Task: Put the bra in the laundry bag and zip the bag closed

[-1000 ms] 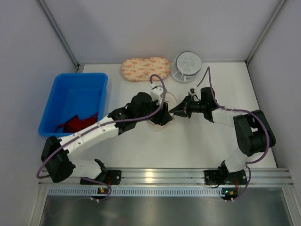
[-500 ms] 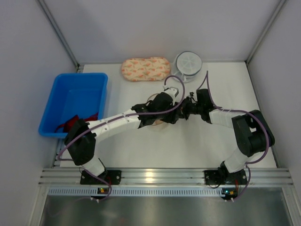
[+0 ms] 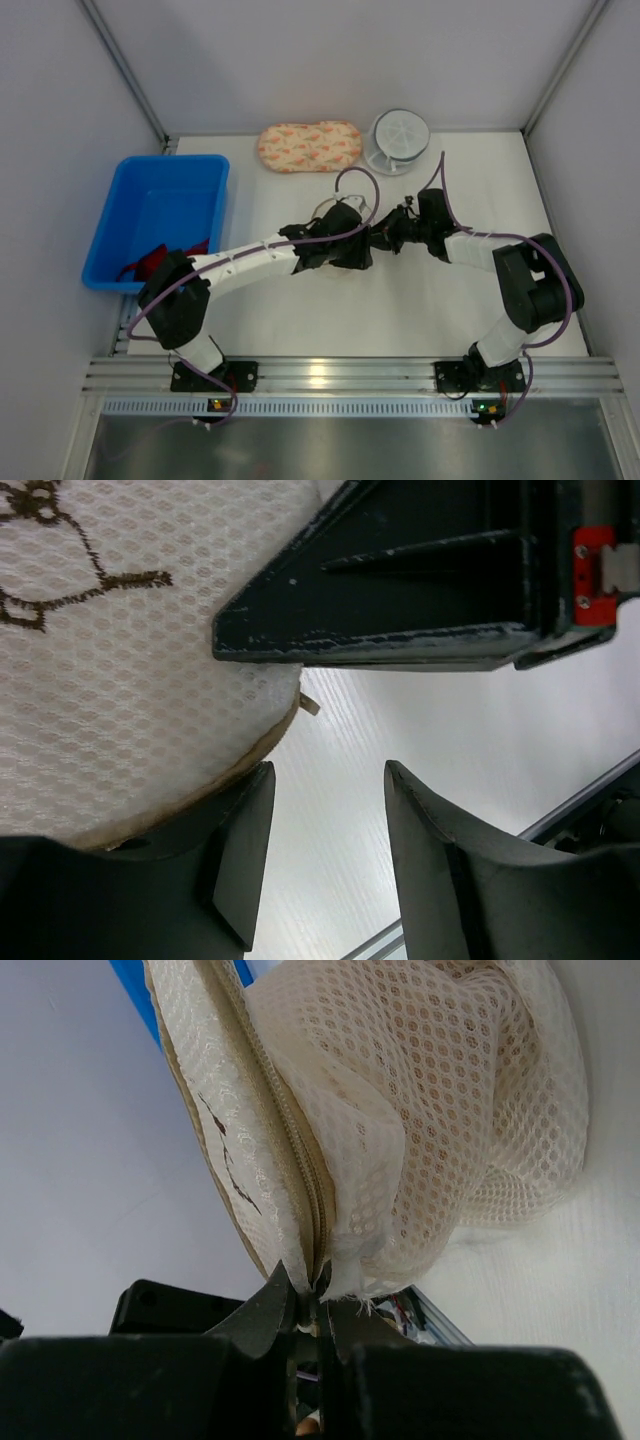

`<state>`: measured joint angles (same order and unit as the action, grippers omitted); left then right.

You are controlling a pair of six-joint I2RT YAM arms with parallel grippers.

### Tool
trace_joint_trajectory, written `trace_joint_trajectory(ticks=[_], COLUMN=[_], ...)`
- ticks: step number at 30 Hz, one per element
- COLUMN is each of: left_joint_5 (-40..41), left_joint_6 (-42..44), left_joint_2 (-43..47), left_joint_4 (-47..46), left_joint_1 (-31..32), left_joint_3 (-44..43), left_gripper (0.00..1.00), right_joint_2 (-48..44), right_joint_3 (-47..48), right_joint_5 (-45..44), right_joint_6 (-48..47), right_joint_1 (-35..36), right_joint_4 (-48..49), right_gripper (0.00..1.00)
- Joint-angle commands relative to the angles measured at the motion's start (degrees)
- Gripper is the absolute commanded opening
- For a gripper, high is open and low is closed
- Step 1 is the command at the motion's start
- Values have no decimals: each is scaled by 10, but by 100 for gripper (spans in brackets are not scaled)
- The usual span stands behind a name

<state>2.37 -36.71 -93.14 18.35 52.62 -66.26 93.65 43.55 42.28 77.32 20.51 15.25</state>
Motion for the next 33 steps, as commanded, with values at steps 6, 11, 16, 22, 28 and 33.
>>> trace_joint_trajectory(ticks=[6,11,16,22,28,33], left_joint_5=[-1,-9,-44,-71,-74,-57], left_joint_6=[-39,-52,-68,-78,-88,-79], left_joint_2=[-22,-28,-30,-30,-28,-42], left_joint_4=[-16,-23,-32,-40,-43,-43], left_joint_1=[-49,-54,-62,-63,-63,-63], left_joint_3=[-27,-28,-28,-36,-42,-46], left_gripper=[56,54,41,35,39,37], right_joint_2=[-12,4,9,16,9,3], right_joint_3=[-10,7,12,18,13,8], right_joint_5=[-10,-5,-4,-5,-6,-2], right_joint_6=[13,22,18,14,14,32], right_joint_1=[11,23,31,36,39,40], right_joint_4=[19,24,20,21,22,36], right_gripper=[0,0,0,0,0,0])
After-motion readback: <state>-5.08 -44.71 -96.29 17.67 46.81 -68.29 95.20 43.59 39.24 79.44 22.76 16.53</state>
